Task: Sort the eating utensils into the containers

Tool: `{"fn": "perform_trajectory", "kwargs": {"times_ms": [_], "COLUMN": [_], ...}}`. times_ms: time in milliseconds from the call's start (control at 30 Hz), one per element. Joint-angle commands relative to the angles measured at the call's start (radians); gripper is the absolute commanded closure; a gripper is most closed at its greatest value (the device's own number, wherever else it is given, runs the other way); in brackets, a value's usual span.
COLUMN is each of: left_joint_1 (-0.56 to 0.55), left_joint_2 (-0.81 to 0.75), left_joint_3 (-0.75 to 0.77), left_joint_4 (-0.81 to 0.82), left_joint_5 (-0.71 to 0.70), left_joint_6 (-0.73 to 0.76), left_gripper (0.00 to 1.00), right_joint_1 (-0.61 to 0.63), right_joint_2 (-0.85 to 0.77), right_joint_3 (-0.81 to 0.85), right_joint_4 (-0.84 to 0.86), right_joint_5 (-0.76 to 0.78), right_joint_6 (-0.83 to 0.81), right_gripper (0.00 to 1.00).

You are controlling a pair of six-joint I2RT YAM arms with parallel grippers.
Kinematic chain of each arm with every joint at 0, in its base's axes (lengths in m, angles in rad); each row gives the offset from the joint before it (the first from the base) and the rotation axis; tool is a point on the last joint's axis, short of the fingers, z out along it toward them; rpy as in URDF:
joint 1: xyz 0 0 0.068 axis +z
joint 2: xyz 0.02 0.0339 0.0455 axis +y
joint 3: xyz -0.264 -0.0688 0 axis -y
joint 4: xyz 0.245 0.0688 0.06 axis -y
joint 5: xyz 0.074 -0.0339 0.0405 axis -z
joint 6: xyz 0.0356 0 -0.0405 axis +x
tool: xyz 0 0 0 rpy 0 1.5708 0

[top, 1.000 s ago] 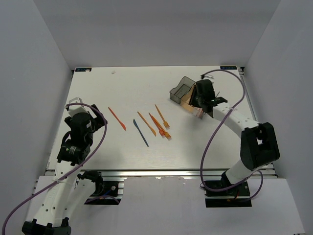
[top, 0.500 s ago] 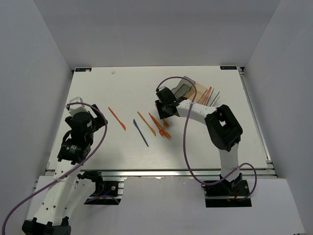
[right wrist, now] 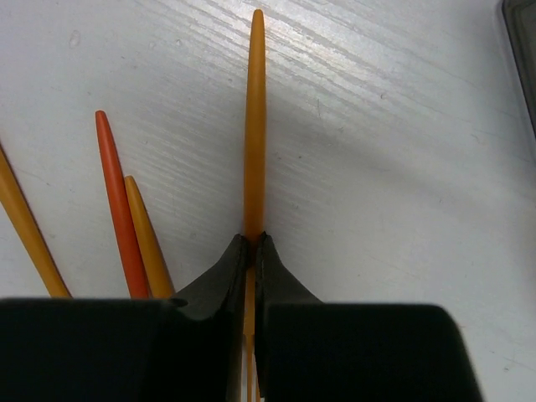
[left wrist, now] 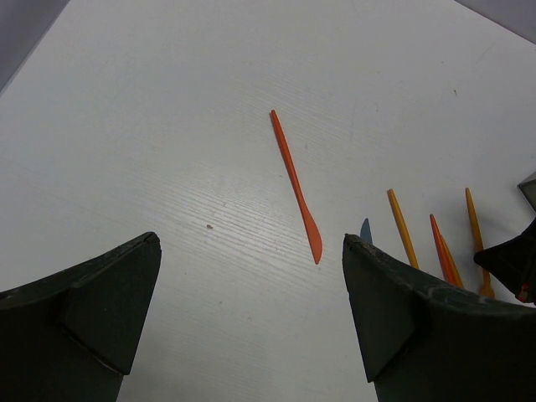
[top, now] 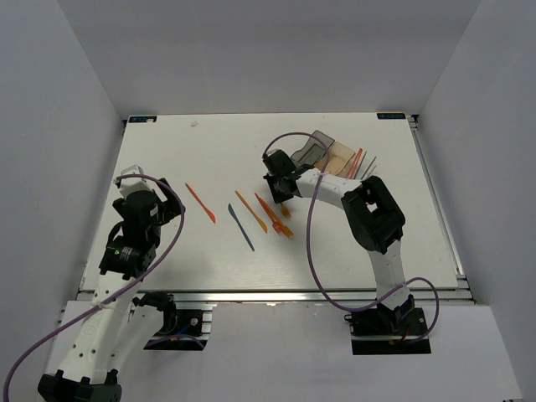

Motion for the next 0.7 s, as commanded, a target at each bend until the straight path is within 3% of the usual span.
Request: {"fn": "perform_trajectory", "kwargs": {"times_ms": [0, 233, 333, 500, 667], "left_joint_1": [-0.005, -0.005, -0.005, -0.005, -0.003], "left_joint_2": [-0.008, -0.010, -0.012, -0.024, -0.022], "left_joint_3": [0.008, 0.008, 0.008, 0.006, 0.005], "left_joint_4": [0.012, 0.012, 0.012, 0.010, 0.010], "left_joint_5": [0.011, 0.014, 0.014, 0.011, 0.011], "left_joint_6": [0.009, 0.009, 0.009, 0.007, 0.006], "left_gripper": [0.02, 0.02, 0.02, 0.02, 0.02], "right_joint_1": [0.009, 0.009, -0.002, -0.079, -0.214], "right_joint_2": [0.001, -0.122, -0.217, -0.303, -0.230], "right_joint_3": [0.017, 0.001, -0.017, -0.034, 0.069], "right_joint_4": [-0.034, -0.001, 0.053, 0.113, 0.075], "right_joint_5": [-0.019, -0.085, -0.039, 0.220, 0.406], "right_joint_6": [0.004, 0.048, 0.097, 0.244, 0.384], "right_gripper": [0.99, 1.00, 1.00, 1.00, 1.00]}}
